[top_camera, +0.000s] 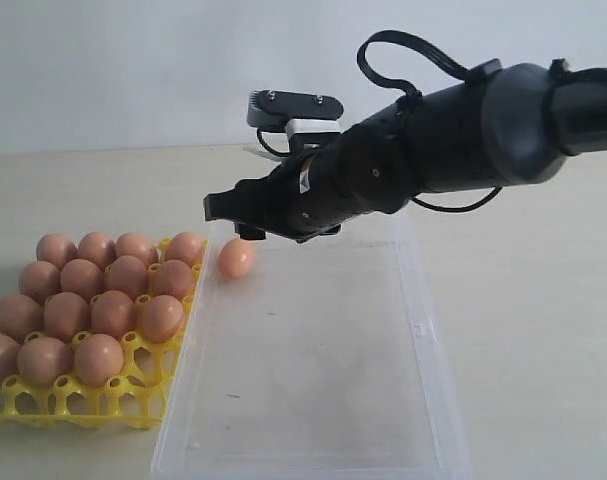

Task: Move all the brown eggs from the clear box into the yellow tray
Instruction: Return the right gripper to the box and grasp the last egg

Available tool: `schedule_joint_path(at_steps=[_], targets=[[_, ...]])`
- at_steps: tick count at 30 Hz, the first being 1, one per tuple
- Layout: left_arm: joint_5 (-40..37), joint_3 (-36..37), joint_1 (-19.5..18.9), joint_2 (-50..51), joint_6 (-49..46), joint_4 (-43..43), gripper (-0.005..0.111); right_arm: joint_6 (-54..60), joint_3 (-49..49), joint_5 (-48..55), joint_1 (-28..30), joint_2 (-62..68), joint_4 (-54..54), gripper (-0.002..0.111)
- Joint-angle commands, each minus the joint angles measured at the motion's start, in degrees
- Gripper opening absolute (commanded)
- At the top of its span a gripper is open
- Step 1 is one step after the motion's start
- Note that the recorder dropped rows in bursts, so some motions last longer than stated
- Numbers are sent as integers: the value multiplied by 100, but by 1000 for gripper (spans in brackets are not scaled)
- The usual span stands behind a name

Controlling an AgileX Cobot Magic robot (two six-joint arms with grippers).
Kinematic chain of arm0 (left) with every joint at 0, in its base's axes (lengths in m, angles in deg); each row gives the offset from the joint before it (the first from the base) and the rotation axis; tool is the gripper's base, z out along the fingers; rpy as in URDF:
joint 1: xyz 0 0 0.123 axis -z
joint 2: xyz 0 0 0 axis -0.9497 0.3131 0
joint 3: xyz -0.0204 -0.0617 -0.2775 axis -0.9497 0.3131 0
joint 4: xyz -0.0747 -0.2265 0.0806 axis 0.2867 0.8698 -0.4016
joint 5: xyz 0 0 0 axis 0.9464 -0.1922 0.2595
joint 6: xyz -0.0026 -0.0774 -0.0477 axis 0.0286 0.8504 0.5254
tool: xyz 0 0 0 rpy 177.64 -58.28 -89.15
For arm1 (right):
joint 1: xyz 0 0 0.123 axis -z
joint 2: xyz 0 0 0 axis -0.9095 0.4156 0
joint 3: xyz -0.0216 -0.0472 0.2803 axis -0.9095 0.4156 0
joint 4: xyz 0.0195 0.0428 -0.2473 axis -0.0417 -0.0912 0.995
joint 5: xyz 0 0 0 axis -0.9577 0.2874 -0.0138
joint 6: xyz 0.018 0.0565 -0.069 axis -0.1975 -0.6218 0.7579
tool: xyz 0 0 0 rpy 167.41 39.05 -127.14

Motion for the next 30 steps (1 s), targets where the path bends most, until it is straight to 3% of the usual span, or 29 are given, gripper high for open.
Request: schedule_joint_path(at_steps=[1, 10, 30], targets=[[52, -23, 43, -32, 26, 14, 0, 56, -326, 57, 145, 429, -398, 57], [52, -23, 43, -32, 26, 14, 0, 202, -799, 54, 161, 1017, -981, 57], [52, -23, 43, -32, 26, 14, 0, 214, -1754, 445, 188, 1915, -1037, 57]])
